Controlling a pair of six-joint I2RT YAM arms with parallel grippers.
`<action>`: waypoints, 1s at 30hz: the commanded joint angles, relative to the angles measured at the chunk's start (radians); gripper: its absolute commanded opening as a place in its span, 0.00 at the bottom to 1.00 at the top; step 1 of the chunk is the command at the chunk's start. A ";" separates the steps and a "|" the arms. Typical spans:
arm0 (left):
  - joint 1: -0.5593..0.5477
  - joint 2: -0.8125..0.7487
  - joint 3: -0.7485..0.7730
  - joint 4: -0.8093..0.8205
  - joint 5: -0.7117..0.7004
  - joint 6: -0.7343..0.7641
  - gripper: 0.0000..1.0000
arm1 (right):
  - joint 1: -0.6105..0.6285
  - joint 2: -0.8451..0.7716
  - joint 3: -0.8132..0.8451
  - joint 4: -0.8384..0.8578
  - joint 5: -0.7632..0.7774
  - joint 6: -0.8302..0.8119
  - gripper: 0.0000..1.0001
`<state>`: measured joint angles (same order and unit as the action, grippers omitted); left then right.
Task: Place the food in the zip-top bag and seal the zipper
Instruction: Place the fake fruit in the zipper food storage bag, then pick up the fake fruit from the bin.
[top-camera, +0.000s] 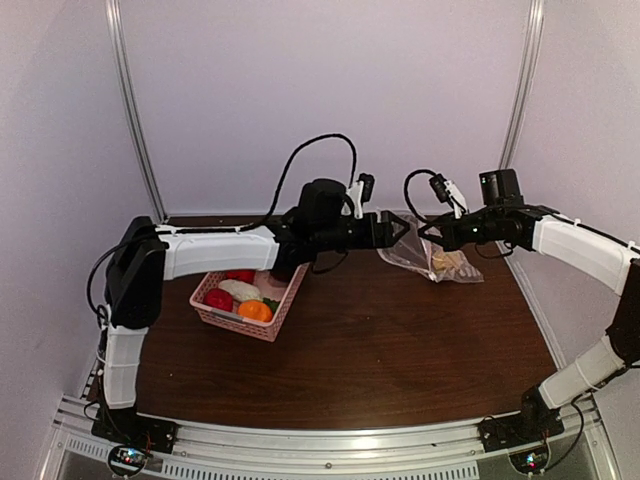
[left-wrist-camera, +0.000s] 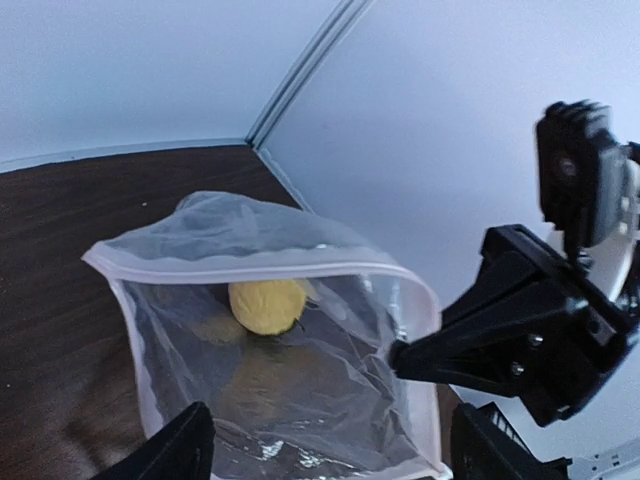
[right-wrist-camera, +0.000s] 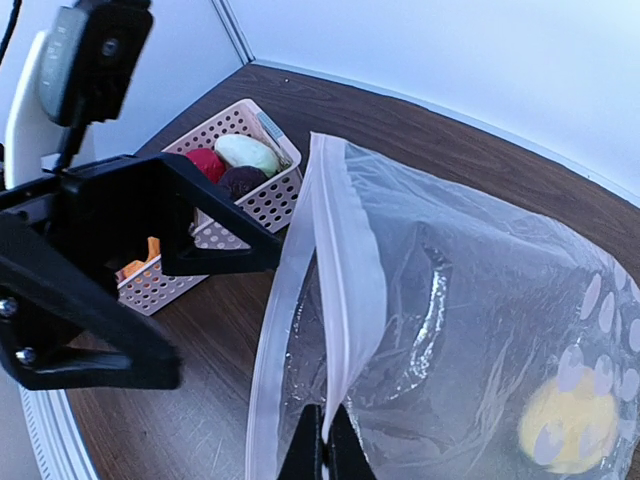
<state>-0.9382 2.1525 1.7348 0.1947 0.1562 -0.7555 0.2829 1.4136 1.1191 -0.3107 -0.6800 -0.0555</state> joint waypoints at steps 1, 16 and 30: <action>-0.026 -0.120 0.012 0.091 0.178 0.076 0.81 | -0.012 -0.021 -0.022 0.041 0.015 0.016 0.00; -0.039 -0.571 -0.363 -0.663 -0.448 0.386 0.78 | -0.024 0.001 -0.033 0.038 -0.005 -0.019 0.00; 0.206 -0.582 -0.490 -0.815 -0.308 0.235 0.78 | -0.021 0.019 -0.030 0.020 0.008 -0.059 0.00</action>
<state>-0.8043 1.5616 1.2503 -0.6868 -0.2699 -0.4953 0.2630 1.4158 1.0981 -0.2874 -0.6731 -0.0982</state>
